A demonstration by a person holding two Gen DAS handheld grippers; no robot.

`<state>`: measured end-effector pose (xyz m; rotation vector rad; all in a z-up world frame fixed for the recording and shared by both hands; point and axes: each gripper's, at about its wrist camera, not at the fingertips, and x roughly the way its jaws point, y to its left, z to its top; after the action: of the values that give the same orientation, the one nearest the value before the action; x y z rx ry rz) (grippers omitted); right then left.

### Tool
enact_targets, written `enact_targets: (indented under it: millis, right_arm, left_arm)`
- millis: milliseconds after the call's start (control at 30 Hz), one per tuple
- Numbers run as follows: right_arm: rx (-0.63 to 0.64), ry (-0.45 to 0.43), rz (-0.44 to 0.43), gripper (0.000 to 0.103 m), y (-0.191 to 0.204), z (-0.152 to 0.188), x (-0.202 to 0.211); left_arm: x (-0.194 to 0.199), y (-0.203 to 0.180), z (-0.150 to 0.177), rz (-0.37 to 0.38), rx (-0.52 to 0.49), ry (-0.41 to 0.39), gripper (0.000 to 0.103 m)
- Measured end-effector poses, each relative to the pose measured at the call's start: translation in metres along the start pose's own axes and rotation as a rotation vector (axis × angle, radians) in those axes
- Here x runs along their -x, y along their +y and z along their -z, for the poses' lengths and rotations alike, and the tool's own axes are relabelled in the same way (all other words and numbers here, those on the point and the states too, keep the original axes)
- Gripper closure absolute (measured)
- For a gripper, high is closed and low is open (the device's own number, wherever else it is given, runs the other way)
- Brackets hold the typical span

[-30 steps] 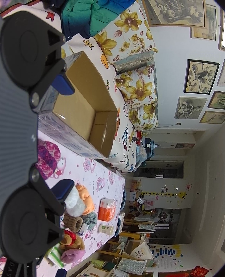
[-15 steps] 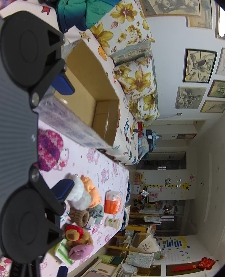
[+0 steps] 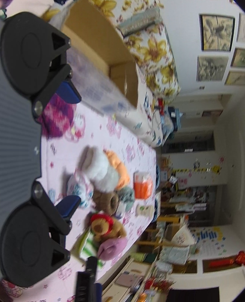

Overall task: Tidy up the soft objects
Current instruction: 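Close the left tool on the floral bundle while the right tool grips the pink knit hat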

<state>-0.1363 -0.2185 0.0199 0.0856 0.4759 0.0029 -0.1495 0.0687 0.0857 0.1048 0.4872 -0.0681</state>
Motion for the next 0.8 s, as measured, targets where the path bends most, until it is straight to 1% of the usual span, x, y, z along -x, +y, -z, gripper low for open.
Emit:
enact_targets:
  millis: [100,200,233,367,433,567,733,800]
  right_arm:
    - [-0.051,0.036,0.013,0.0,-0.015,-0.001,-0.014]
    - [-0.087,0.011,0.035,0.0,-0.032,-0.008,-0.028]
    - [-0.087,0.011,0.035,0.0,-0.032,-0.008,-0.028]
    - [-0.186,0.021,-0.006,0.0,-0.049,-0.015,-0.045]
    - [-0.191,0.007,-0.026,0.0,-0.049,-0.015,-0.05]
    - [-0.194,0.011,-0.061,0.0,-0.048,-0.017,-0.065]
    - [-0.193,0.012,-0.071,0.0,-0.047,-0.024,-0.08]
    - [-0.193,0.018,-0.072,0.0,-0.05,-0.025,-0.08]
  left_arm:
    - [-0.016,-0.014,0.003,0.027,-0.022,0.026,0.001]
    - [-0.032,-0.026,0.005,0.057,-0.039,0.041,0.001]
    - [-0.037,-0.03,0.005,0.064,-0.045,0.045,0.001]
    - [-0.06,-0.045,0.007,0.095,-0.067,0.062,0.001]
    - [-0.071,-0.05,0.007,0.105,-0.067,0.067,0.001]
    - [-0.092,-0.055,0.006,0.119,-0.053,0.075,0.001]
    - [-0.115,-0.057,0.005,0.129,-0.039,0.096,0.001]
    - [-0.122,-0.056,0.006,0.136,-0.031,0.11,0.002]
